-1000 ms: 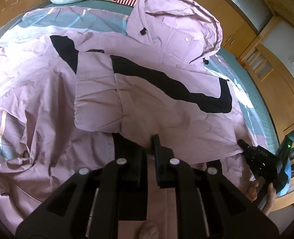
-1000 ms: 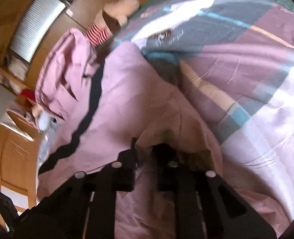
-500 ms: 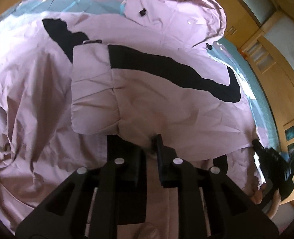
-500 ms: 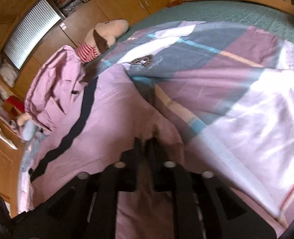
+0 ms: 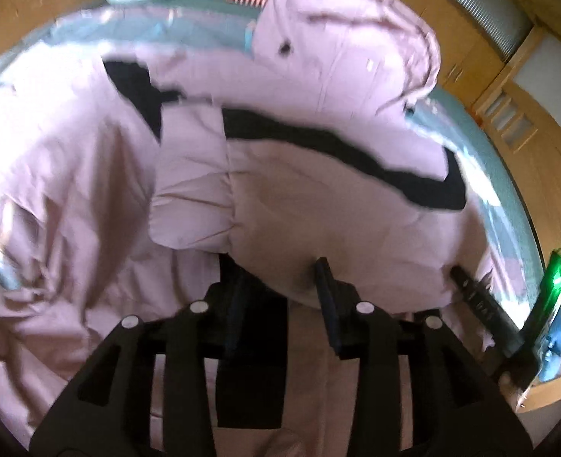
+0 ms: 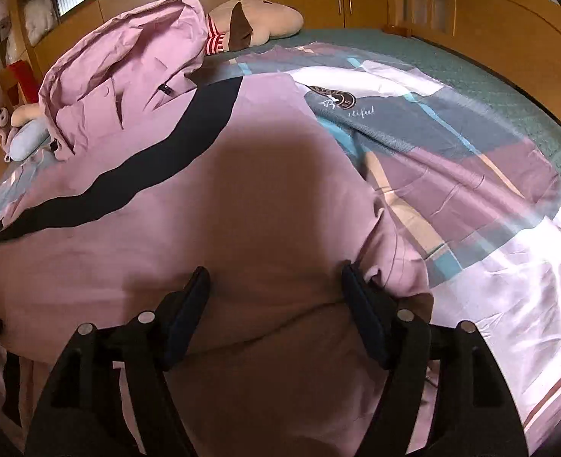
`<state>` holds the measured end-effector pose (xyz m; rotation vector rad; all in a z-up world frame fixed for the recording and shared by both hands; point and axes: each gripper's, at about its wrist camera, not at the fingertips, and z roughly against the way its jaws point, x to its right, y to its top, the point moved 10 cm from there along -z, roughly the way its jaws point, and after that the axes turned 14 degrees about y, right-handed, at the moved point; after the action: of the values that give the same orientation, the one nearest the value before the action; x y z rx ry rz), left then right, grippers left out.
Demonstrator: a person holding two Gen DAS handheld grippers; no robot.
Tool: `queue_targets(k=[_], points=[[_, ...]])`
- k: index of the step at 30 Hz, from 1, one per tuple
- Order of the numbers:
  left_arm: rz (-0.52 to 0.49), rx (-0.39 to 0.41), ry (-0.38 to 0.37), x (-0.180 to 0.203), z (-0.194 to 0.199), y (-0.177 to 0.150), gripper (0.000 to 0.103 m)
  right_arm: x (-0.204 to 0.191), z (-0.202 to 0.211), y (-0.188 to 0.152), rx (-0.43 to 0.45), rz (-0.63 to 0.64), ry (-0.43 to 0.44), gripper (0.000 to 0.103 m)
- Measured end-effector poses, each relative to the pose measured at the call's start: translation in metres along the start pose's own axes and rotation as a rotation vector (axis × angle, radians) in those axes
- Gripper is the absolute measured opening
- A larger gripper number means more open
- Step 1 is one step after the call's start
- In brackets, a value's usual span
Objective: Fold large clothes
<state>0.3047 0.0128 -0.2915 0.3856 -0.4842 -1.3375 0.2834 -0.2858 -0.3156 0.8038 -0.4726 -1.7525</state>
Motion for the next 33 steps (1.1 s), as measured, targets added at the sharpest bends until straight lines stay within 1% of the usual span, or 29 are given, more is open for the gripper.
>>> queue_targets(k=[1, 2, 3, 5, 6, 8, 10, 12, 13, 15, 16, 18, 20, 22, 23, 25, 26, 27, 28, 29, 30, 31, 32, 33], points=[[-0.003, 0.039, 0.010, 0.001, 0.008, 0.004, 0.051, 0.000, 0.000, 0.000, 0.002, 0.004, 0.002, 0.076], [-0.005, 0.081, 0.030, 0.001, 0.015, 0.008, 0.065, -0.001, 0.000, -0.001, 0.003, 0.006, 0.005, 0.077], [-0.009, 0.143, 0.066, -0.001, 0.024, 0.013, 0.074, 0.000, 0.000, 0.000, 0.003, 0.007, 0.011, 0.078], [-0.034, 0.224, 0.120, 0.000, 0.037, 0.019, 0.075, -0.001, 0.000, -0.001, 0.004, 0.014, 0.012, 0.081], [-0.061, 0.241, 0.143, 0.003, 0.040, 0.021, 0.075, -0.002, 0.001, -0.003, 0.005, 0.017, 0.013, 0.082], [-0.090, 0.242, 0.135, 0.010, 0.040, 0.021, 0.075, -0.005, 0.000, -0.002, 0.006, 0.020, 0.019, 0.084], [-0.134, 0.217, 0.105, 0.022, 0.035, 0.016, 0.077, -0.006, 0.000, -0.003, 0.007, 0.021, 0.025, 0.086], [-0.221, 0.148, 0.096, 0.035, 0.018, 0.002, 0.078, -0.006, 0.001, -0.006, 0.009, 0.020, 0.033, 0.087], [-0.239, 0.120, 0.094, 0.039, 0.009, -0.004, 0.078, -0.006, 0.001, -0.006, 0.010, 0.020, 0.035, 0.087], [-0.259, 0.049, 0.121, 0.037, -0.014, -0.017, 0.077, -0.007, 0.001, -0.006, 0.013, 0.019, 0.039, 0.087], [-0.264, 0.023, 0.121, 0.036, -0.023, -0.022, 0.078, -0.007, 0.001, -0.006, 0.013, 0.019, 0.042, 0.088], [-0.261, 0.000, 0.107, 0.034, -0.031, -0.025, 0.078, -0.007, 0.000, -0.006, 0.011, 0.021, 0.047, 0.090], [-0.260, -0.005, 0.106, 0.033, -0.033, -0.025, 0.078, -0.008, 0.000, -0.006, 0.010, 0.026, 0.050, 0.092], [-0.266, 0.005, 0.124, 0.033, -0.029, -0.025, 0.078, -0.009, -0.002, -0.006, 0.007, 0.030, 0.053, 0.094], [-0.263, 0.019, 0.128, 0.035, -0.024, -0.022, 0.078, -0.010, -0.002, -0.005, 0.007, 0.030, 0.057, 0.094], [-0.260, 0.093, 0.098, 0.042, -0.005, -0.015, 0.080, -0.010, -0.002, -0.005, 0.008, 0.026, 0.067, 0.095], [-0.264, 0.129, 0.087, 0.046, 0.003, -0.010, 0.086, -0.010, -0.002, -0.005, 0.008, 0.023, 0.073, 0.095], [-0.263, 0.160, 0.110, 0.045, 0.007, -0.005, 0.092, -0.010, -0.002, -0.005, 0.009, 0.023, 0.076, 0.096], [-0.258, 0.165, 0.138, 0.041, 0.005, -0.003, 0.094, -0.010, -0.002, -0.005, 0.009, 0.023, 0.080, 0.098], [-0.251, 0.143, 0.164, 0.035, -0.002, -0.004, 0.095, -0.011, -0.003, -0.006, 0.009, 0.023, 0.087, 0.100], [-0.242, 0.078, 0.186, 0.026, -0.019, -0.010, 0.095, -0.012, -0.003, -0.006, 0.008, 0.023, 0.097, 0.102], [-0.230, 0.016, 0.187, 0.020, -0.035, -0.017, 0.098, -0.013, -0.003, -0.006, 0.006, 0.023, 0.106, 0.102], [-0.205, -0.029, 0.158, 0.016, -0.045, -0.023, 0.101, -0.013, -0.003, -0.006, 0.006, 0.023, 0.106, 0.102], [-0.175, -0.027, 0.120, 0.013, -0.046, -0.021, 0.101, -0.013, -0.002, -0.006, 0.008, 0.021, 0.110, 0.102]])
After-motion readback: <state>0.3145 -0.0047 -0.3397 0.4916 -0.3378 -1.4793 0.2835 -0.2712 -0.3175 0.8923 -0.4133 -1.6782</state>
